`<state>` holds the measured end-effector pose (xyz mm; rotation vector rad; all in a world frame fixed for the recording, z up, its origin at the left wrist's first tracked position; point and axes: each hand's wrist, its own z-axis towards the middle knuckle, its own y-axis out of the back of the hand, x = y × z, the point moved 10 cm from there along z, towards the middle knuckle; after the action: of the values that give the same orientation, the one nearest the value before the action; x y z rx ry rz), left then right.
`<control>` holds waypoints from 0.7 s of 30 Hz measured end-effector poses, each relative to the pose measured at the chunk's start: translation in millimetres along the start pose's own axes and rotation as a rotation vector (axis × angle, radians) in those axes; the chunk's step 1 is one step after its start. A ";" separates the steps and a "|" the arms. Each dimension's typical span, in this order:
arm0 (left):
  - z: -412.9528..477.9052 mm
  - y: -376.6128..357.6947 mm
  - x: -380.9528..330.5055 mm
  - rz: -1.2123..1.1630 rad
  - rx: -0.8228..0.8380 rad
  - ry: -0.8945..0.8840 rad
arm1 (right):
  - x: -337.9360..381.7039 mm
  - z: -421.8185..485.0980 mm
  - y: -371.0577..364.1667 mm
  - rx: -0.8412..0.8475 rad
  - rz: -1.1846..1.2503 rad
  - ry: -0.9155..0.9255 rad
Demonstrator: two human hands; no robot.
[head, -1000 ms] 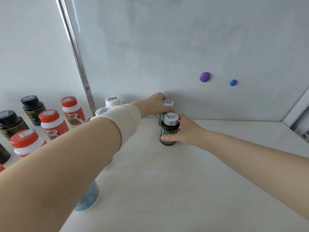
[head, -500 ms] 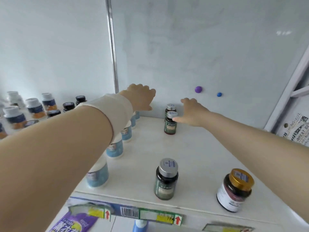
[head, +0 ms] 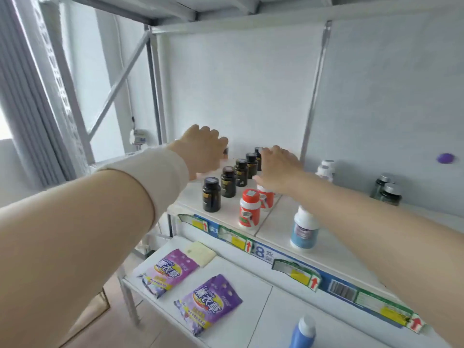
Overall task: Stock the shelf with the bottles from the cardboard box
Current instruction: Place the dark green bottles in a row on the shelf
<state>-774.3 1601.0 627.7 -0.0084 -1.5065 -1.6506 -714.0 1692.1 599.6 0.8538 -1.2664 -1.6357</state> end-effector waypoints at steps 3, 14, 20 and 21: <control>-47.2 -40.4 90.0 0.057 0.065 0.107 | 102.9 30.4 -3.6 -0.014 -0.023 0.126; -218.3 -225.3 350.0 0.021 0.372 0.412 | 456.8 102.2 -79.2 0.068 -0.070 0.474; -256.3 -349.6 426.0 -0.021 0.477 0.488 | 584.5 151.8 -151.2 0.124 -0.075 0.621; -257.8 -370.6 437.9 -0.025 0.494 0.498 | 601.6 161.6 -167.6 0.138 -0.079 0.643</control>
<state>-1125.5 1095.9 496.6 0.6434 -1.4736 -1.1421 -1127.0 1213.0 472.8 1.3911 -0.8969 -1.1868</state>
